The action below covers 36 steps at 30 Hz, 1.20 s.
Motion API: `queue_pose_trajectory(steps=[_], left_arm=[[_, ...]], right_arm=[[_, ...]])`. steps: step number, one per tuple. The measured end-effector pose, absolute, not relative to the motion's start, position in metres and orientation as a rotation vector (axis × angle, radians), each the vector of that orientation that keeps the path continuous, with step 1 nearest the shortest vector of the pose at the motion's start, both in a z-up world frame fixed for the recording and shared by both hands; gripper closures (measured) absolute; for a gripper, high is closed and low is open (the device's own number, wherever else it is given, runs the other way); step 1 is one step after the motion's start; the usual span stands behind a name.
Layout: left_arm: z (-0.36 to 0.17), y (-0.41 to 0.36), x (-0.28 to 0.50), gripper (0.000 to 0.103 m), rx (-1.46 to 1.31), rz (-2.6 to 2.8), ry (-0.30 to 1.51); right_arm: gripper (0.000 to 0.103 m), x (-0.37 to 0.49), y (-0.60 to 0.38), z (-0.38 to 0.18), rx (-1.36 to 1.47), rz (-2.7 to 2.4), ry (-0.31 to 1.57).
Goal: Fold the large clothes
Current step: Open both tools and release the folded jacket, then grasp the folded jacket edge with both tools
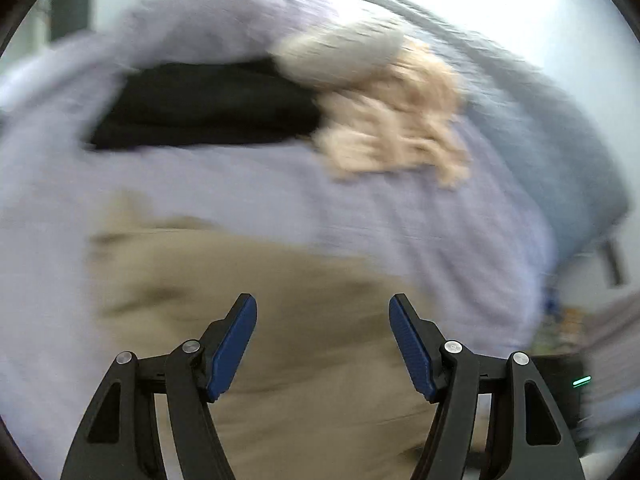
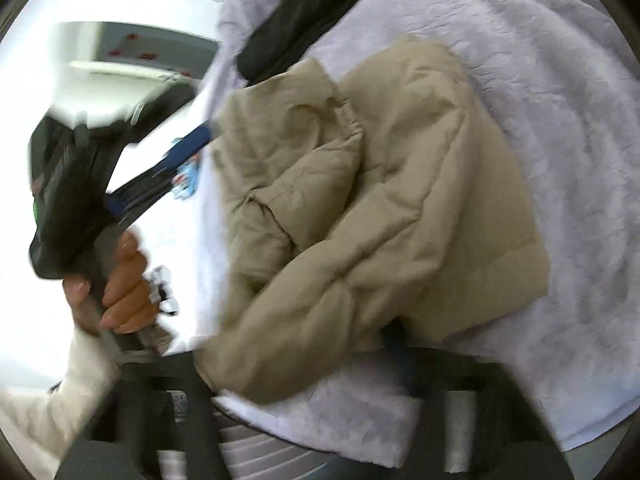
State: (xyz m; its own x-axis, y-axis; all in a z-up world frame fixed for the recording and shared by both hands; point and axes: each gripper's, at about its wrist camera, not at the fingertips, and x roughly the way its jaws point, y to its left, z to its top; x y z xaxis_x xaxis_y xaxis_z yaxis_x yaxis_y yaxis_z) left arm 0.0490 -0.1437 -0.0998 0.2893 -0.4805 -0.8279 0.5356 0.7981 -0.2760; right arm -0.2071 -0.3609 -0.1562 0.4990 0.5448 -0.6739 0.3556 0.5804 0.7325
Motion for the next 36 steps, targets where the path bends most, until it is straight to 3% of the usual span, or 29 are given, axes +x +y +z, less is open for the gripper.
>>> queue_pose_trajectory(steps=[7, 12, 16, 22, 27, 31, 36], left_arm=[[-0.153, -0.108, 0.075, 0.033, 0.123, -0.475, 1.068], [-0.183, -0.155, 0.078, 0.029, 0.082, -0.479, 1.084], [-0.195, -0.194, 0.072, 0.028, 0.170, -0.476, 1.078], [-0.200, -0.191, 0.071, 0.028, 0.186, -0.452, 1.093], [-0.202, -0.185, 0.071, 0.026, 0.171, -0.430, 1.092], [-0.203, -0.187, 0.069, 0.026, 0.188, -0.416, 1.083], [-0.195, -0.179, 0.062, 0.026, 0.178, -0.388, 1.055]], right_arm=[[0.089, -0.232, -0.384, -0.156, 0.897, 0.021, 1.080], [0.089, -0.236, -0.403, -0.196, 0.954, -0.065, 1.110], [0.081, -0.248, -0.426, -0.213, 1.055, -0.090, 1.162], [0.078, -0.277, -0.447, -0.145, 0.909, -0.096, 1.081], [0.078, -0.241, -0.461, -0.103, 0.803, -0.089, 0.991], [0.078, -0.196, -0.432, -0.111, 0.766, 0.006, 1.039], [0.078, -0.176, -0.400, -0.172, 0.719, 0.007, 1.192]])
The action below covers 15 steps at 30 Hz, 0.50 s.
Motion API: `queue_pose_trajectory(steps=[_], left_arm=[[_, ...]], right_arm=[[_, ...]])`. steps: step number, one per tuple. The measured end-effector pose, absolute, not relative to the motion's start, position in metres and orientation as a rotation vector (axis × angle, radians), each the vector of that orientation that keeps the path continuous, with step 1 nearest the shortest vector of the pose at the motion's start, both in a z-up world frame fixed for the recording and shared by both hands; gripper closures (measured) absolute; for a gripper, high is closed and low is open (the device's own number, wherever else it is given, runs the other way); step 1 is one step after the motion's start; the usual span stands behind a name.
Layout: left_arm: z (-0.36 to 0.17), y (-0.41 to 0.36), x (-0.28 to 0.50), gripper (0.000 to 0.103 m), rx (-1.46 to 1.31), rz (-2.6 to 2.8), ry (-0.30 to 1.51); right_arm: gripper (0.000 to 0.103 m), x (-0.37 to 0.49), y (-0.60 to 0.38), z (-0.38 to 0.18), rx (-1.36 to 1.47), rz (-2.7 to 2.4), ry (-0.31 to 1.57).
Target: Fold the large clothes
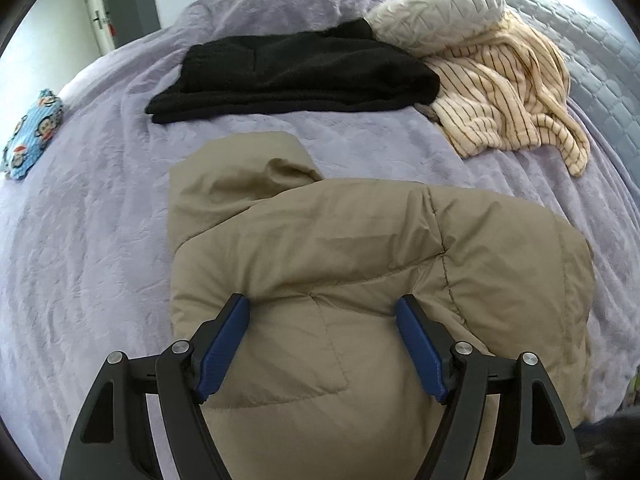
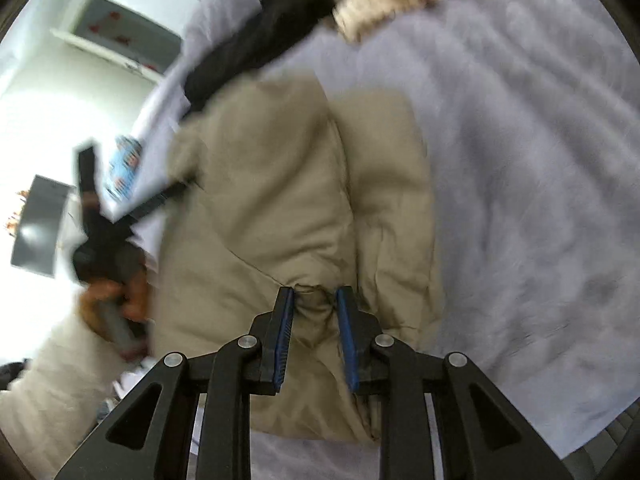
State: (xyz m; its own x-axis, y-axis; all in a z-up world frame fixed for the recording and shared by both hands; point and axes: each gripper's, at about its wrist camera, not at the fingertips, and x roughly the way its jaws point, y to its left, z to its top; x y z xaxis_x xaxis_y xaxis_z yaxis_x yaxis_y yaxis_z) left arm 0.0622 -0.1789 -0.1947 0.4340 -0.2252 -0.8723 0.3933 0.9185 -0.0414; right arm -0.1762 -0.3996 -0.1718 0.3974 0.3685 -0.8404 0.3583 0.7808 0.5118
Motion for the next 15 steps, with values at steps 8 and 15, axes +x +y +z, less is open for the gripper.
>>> queue_pose_trajectory(steps=[8, 15], left_arm=[[-0.165, -0.139, 0.037, 0.026, 0.138, -0.396, 1.081], [-0.164, -0.098, 0.016, 0.000, 0.111, -0.402, 1.117]], right_arm=[[0.076, -0.176, -0.399, -0.195, 0.760, 0.006, 1.215], [0.073, -0.170, -0.385, -0.194, 0.738, -0.048, 1.220]])
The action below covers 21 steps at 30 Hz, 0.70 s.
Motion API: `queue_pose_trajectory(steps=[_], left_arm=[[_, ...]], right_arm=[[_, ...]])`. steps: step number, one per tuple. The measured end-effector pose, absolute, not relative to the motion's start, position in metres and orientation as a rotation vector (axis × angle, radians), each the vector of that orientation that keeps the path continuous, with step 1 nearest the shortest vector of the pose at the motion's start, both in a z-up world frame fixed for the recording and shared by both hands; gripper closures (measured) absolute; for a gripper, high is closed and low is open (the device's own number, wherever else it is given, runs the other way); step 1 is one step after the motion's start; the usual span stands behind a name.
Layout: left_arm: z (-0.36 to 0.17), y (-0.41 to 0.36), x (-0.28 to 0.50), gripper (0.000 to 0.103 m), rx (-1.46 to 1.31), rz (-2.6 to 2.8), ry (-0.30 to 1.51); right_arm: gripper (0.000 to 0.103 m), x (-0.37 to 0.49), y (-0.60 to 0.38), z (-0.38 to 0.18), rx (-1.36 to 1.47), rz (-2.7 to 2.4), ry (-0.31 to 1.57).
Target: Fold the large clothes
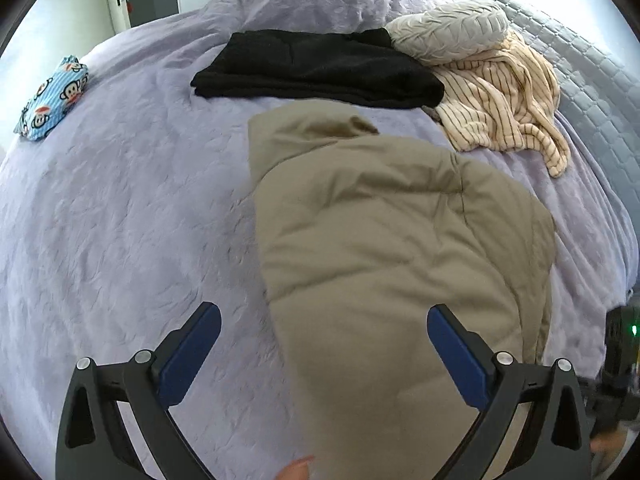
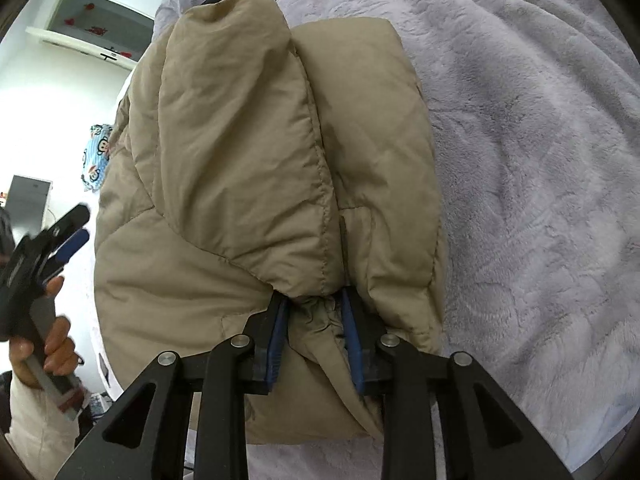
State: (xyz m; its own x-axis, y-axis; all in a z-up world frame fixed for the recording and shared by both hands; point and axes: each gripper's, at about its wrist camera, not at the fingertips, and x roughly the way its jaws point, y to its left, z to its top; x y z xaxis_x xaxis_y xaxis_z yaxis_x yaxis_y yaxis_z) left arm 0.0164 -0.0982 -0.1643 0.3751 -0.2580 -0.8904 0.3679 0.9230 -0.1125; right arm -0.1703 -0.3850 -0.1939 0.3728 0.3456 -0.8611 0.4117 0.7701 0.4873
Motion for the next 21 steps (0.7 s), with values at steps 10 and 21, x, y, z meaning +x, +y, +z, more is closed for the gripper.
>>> queue_pose_trajectory(steps=[10, 21], left_arm=[[-0.183, -0.069, 0.009, 0.000, 0.112, -0.405, 1.195], [-0.188, -0.058, 0.012, 0.000, 0.095, -0.426, 1.214]], right_arm=[[0.058, -0.166, -0.359, -0.149, 0.696, -0.178, 1.235], [0.023, -0.149, -0.365, -0.100, 0.643, -0.239, 1.132]])
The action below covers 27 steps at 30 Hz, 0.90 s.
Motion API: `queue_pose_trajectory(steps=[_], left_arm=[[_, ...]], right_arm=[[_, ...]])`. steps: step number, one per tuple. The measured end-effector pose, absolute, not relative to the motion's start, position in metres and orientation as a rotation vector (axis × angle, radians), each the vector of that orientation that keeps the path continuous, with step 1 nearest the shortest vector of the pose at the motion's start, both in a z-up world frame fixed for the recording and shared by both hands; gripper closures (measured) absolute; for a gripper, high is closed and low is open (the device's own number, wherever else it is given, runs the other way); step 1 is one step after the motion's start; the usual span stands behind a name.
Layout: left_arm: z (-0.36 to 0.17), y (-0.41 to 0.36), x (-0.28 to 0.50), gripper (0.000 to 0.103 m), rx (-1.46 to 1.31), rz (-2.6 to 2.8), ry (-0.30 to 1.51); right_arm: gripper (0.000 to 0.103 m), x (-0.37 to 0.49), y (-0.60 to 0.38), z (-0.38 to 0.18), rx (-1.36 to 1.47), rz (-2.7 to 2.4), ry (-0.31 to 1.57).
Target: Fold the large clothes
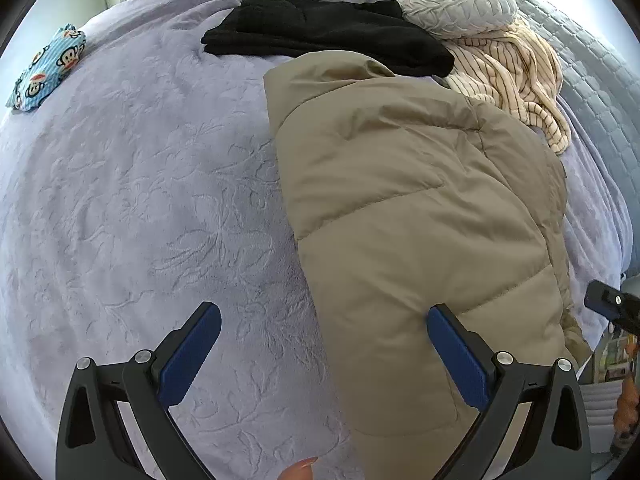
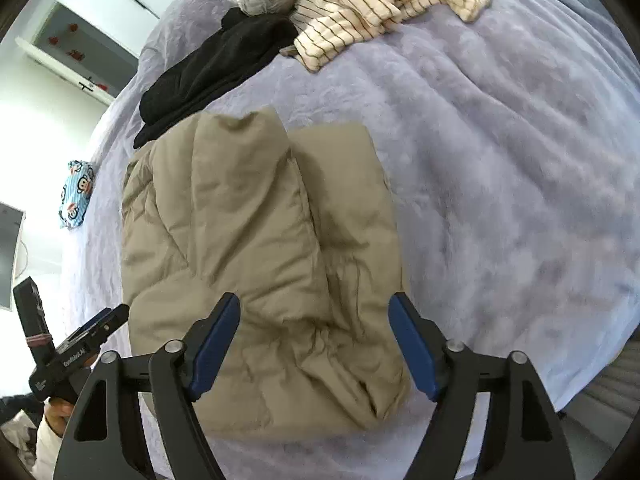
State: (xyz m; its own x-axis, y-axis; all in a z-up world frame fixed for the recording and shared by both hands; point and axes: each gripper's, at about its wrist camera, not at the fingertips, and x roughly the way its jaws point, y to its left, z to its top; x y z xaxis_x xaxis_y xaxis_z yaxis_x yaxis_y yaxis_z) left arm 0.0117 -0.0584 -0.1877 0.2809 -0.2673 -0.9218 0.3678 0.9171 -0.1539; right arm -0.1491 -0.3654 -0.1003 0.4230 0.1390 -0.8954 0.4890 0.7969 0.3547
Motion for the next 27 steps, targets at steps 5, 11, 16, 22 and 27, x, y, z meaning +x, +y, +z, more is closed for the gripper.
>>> queue_pose_trajectory(steps=[5, 11, 16, 22, 27], left_arm=[[-0.188, -0.059, 0.016, 0.000, 0.095, -0.398, 1.245], [-0.185, -0.053, 0.025, 0.000, 0.048, -0.410, 1.268], [-0.192, -0.041, 0.046, 0.000, -0.152, -0.489, 1.319], [-0.213, -0.043, 0.063, 0.000, -0.312, -0.625, 1.413], [-0.250, -0.043, 0.077, 0.000, -0.456, -0.703, 1.498]], right_arm=[[0.021, -0.131, -0.384, -0.119, 0.659, -0.186, 1.191], [0.017, -0.111, -0.395, -0.125, 0.621, -0.120, 1.210], [0.000, -0.101, -0.412, -0.133, 0.663, -0.053, 1.176], [0.000, -0.089, -0.431, -0.158, 0.751, 0.016, 1.224], [0.000, -0.078, -0.442, -0.195, 0.831, 0.115, 1.328]])
